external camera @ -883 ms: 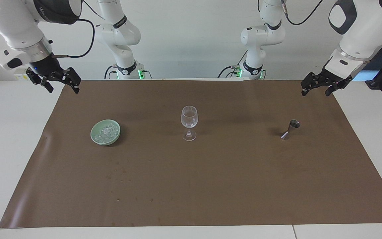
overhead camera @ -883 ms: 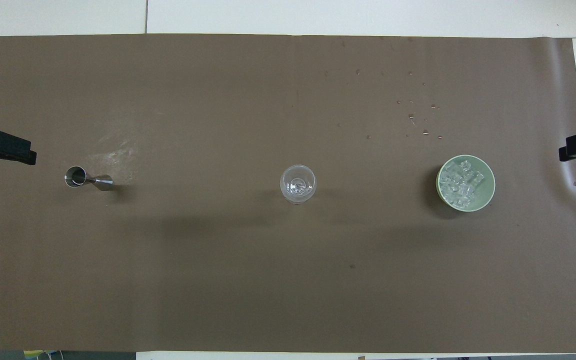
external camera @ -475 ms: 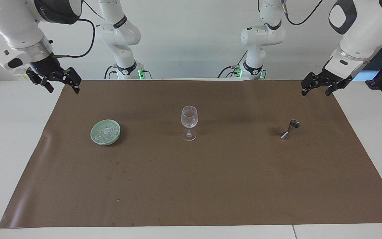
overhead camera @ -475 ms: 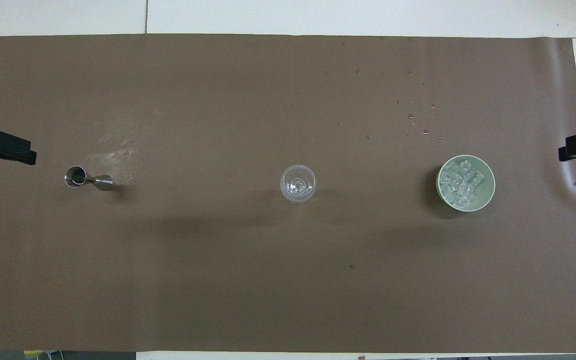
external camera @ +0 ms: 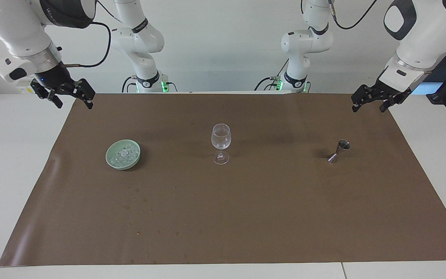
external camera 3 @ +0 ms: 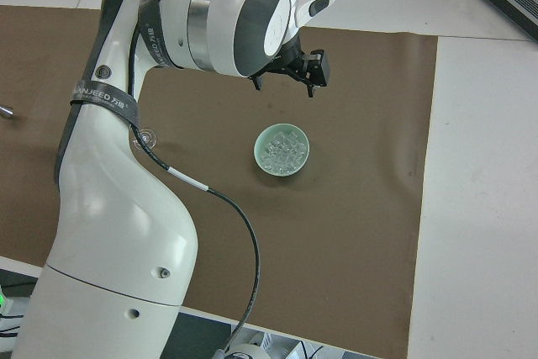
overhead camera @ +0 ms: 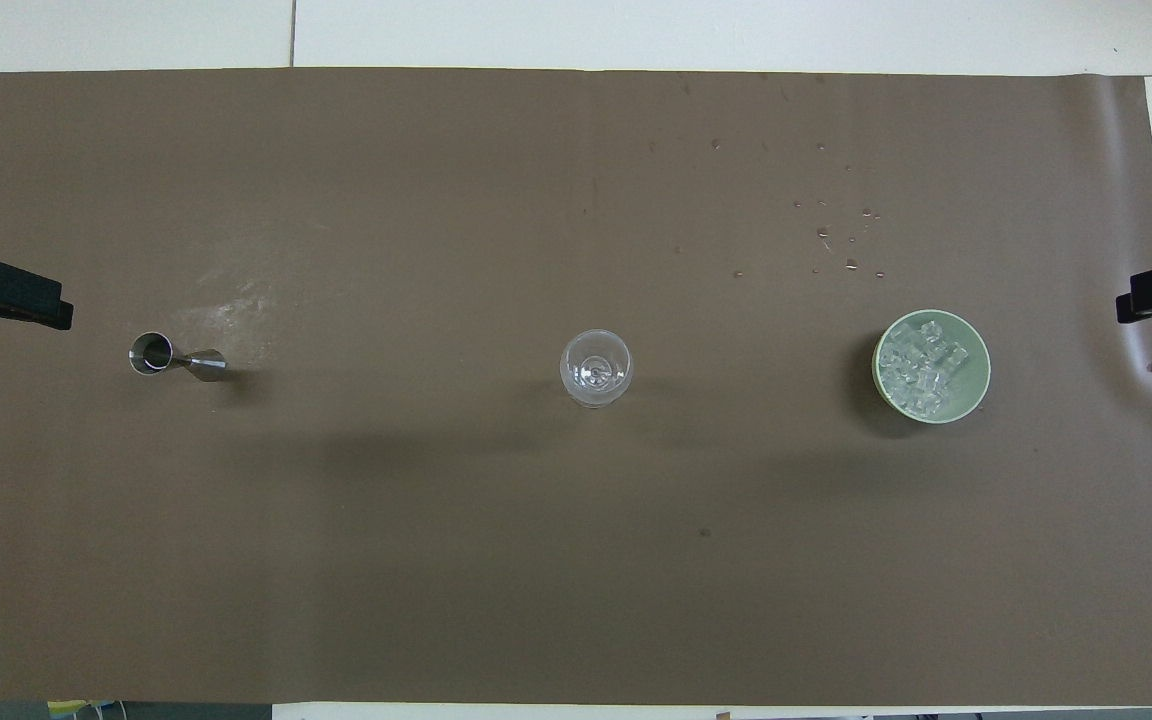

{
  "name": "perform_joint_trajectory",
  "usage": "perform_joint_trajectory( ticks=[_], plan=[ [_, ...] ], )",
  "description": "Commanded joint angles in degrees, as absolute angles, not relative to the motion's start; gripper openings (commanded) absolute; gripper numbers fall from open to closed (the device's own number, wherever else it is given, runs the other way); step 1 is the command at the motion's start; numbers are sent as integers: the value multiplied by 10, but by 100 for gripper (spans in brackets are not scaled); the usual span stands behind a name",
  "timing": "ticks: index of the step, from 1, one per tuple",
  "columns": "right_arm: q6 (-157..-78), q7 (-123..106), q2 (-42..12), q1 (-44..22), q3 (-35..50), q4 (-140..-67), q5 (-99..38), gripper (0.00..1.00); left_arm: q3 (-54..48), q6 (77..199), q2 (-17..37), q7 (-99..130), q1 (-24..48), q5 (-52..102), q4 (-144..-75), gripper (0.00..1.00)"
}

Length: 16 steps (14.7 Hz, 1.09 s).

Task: Pour wine and add ice with both arms

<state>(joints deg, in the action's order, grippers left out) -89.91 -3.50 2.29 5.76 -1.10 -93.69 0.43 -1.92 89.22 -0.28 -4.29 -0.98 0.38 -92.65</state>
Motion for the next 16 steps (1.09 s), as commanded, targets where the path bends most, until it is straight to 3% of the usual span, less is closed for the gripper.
perform_joint_trajectory(
  ticks=[1, 11, 16],
  plan=[
    [-908, -52, 37, 62, -8, -954, -1, 100, -16, 904, -18, -38, -7, 9, -946, 100],
    [-906, -53, 37, 62, -7, -954, -1, 100, -17, 893, -8, -44, -9, 9, -933, 100],
    [-904, -52, 37, 62, -6, -954, -1, 100, -13, 889, 86, -42, -29, 32, -861, 100]
  ],
)
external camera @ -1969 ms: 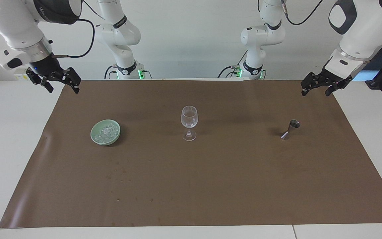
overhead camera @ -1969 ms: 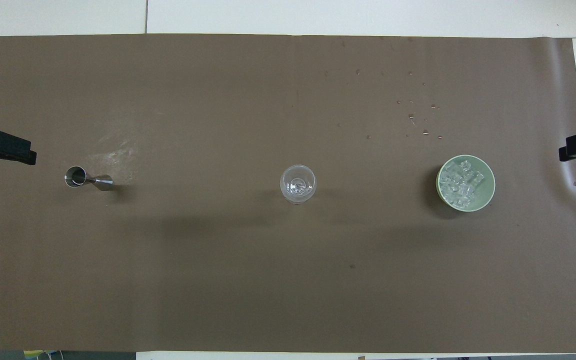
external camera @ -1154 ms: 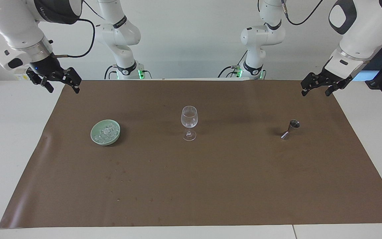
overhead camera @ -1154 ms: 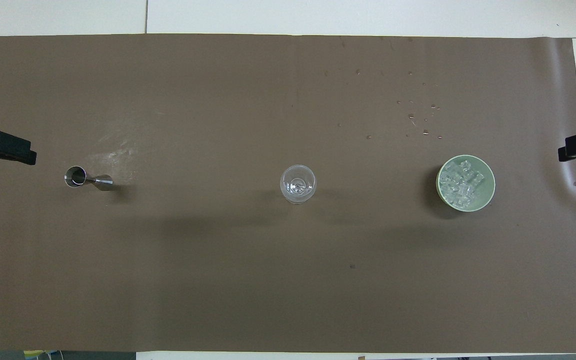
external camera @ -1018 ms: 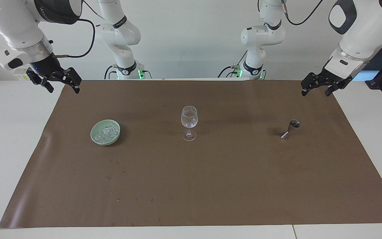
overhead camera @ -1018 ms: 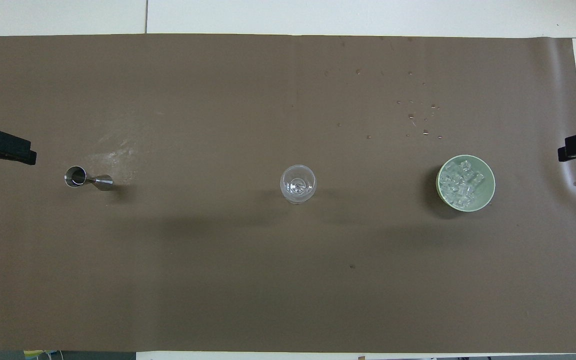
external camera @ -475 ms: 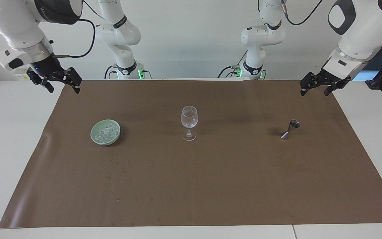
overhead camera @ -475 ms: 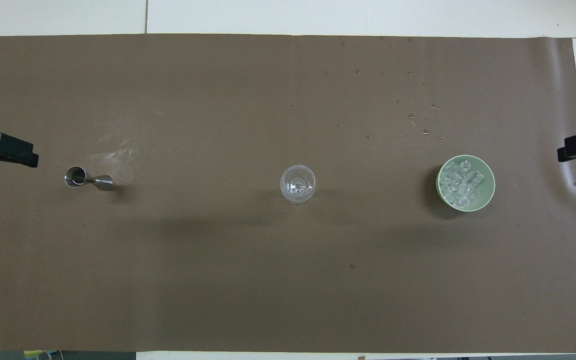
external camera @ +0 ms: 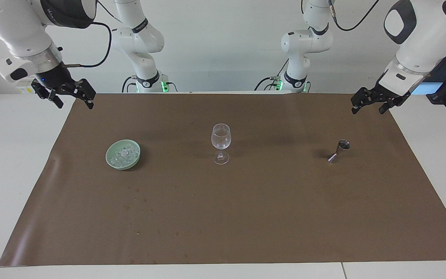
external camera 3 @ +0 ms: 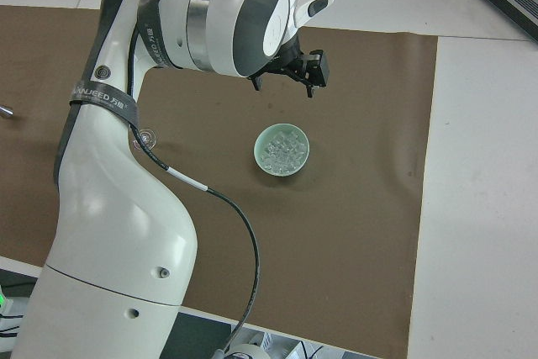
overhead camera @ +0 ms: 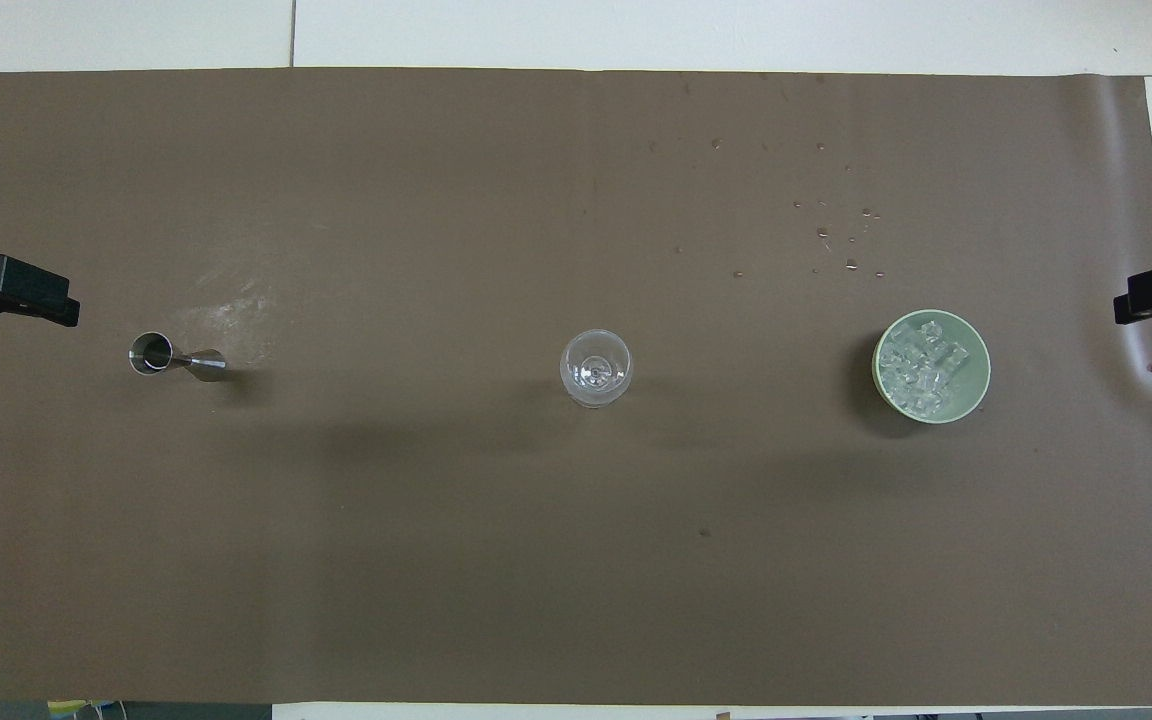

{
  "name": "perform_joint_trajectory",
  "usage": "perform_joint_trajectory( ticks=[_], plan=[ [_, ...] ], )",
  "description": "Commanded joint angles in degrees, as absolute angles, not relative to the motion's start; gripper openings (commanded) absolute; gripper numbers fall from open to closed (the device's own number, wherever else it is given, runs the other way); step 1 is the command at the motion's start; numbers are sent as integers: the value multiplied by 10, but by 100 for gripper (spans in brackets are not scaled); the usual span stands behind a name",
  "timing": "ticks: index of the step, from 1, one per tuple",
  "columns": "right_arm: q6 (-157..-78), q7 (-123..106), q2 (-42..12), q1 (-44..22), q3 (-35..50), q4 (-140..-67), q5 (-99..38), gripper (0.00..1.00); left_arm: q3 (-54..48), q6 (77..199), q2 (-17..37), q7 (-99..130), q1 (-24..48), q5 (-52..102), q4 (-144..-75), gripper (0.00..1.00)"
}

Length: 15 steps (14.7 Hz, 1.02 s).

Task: Pour wine and add ice with both arms

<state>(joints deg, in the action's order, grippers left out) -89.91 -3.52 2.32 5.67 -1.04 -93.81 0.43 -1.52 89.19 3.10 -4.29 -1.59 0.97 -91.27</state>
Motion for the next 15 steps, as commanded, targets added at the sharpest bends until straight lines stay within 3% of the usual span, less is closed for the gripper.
perform_joint_trajectory(
  ticks=[1, 7, 12, 15],
  plan=[
    [-903, -52, 37, 62, -6, -954, -1, 100, -4, 888, 106, -38, -32, 41, -846, 100],
    [-902, -48, 37, 62, -5, -955, -1, 100, 36, 896, 165, 117, -52, 101, -849, 100],
    [-902, -48, 37, 62, -6, -955, -1, 100, 38, 921, 186, 290, -87, 179, -903, 100],
    [-902, -48, 37, 63, -6, -955, -1, 100, 38, 928, 257, 441, -126, 274, -861, 100]
  ],
)
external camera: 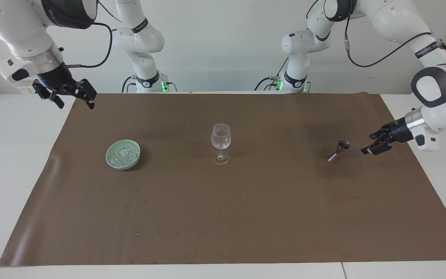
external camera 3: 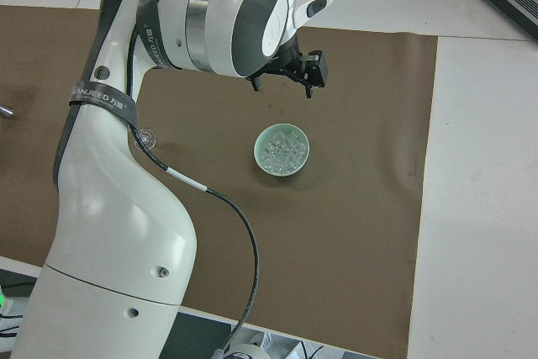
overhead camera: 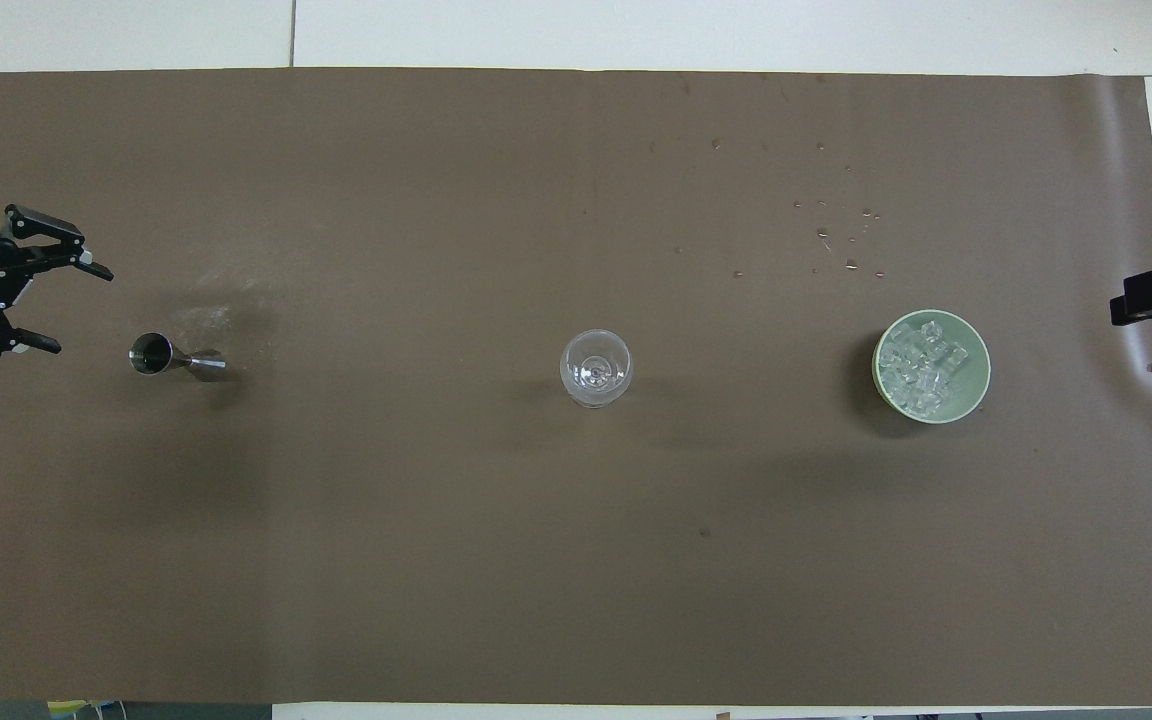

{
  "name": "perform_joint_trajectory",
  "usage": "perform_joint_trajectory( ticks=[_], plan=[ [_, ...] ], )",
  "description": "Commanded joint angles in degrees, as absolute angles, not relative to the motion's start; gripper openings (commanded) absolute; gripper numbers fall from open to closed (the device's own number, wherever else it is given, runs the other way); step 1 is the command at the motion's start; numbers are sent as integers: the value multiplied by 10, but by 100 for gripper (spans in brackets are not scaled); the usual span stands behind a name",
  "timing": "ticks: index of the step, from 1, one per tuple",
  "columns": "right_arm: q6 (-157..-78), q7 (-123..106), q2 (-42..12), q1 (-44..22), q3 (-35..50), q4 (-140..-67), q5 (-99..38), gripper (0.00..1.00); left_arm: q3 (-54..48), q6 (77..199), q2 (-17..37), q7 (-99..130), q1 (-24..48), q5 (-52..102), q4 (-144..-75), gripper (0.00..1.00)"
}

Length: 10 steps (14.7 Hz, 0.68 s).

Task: Pour wine and add ice with both arms
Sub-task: 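Reach the left gripper to the small metal jigger and grasp it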

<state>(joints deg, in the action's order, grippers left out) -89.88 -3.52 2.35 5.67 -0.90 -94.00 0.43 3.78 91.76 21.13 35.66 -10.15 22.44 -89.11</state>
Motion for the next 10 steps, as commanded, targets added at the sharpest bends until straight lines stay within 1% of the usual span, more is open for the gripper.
perform_joint_trajectory(
  ticks=[1, 3, 7, 10],
  plan=[
    [-902, -48, 37, 63, -5, -955, -1, 100, 38, 952, 265, 461, -130, 290, -864, 100],
    [-902, -48, 37, 63, -5, -954, -1, 100, 36, 969, 255, 494, -143, 294, -909, 100],
    [-902, -48, 37, 63, -5, -955, -1, 100, 36, 998, 204, 495, -188, 365, -1025, 100],
    [-902, -48, 37, 63, -5, -954, -1, 100, 36, 1004, 168, 473, -194, 418, -1106, 100]
  ],
)
